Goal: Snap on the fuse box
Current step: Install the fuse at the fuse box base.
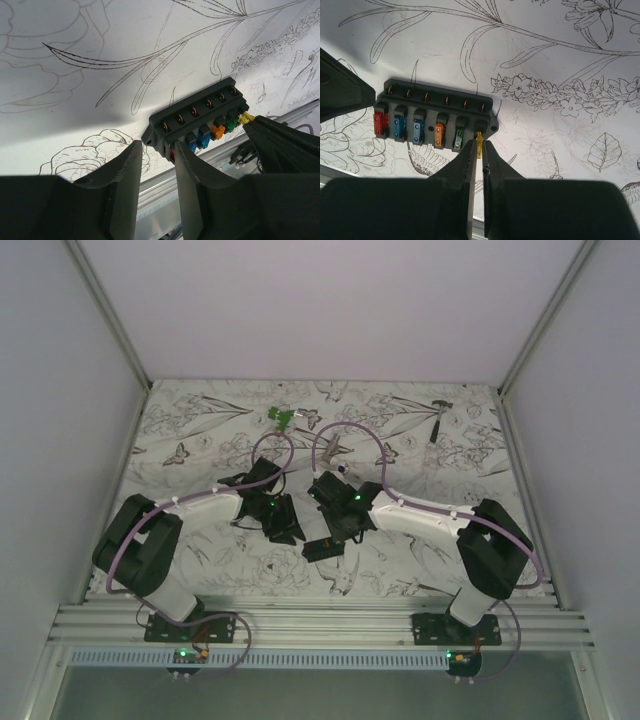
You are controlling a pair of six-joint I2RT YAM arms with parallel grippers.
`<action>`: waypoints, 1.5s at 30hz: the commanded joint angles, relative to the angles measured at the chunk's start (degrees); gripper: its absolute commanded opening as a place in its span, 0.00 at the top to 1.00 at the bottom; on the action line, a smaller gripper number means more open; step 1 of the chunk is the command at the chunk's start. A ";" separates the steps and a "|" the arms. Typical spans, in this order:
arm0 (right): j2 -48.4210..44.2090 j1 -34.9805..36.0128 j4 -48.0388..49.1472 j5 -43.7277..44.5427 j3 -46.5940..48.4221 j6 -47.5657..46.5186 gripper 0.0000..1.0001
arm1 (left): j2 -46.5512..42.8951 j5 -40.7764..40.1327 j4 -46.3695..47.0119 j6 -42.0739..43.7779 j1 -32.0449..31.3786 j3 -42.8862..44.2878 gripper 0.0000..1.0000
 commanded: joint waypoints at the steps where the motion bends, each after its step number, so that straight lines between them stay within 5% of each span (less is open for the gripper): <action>1: 0.73 0.10 -0.73 0.16 0.24 1.15 0.92 | -0.91 0.32 -1.32 -0.06 -0.36 -0.65 0.65; 28: 5.21 2.99 -2.82 -0.04 1.09 -1.24 1.00 | -0.16 0.83 -0.47 -1.88 -2.61 -0.64 0.65; 45: 2.70 1.66 2.54 1.11 -9.85 -2.38 1.00 | -1.24 1.46 -0.42 -2.60 -3.06 -2.23 0.65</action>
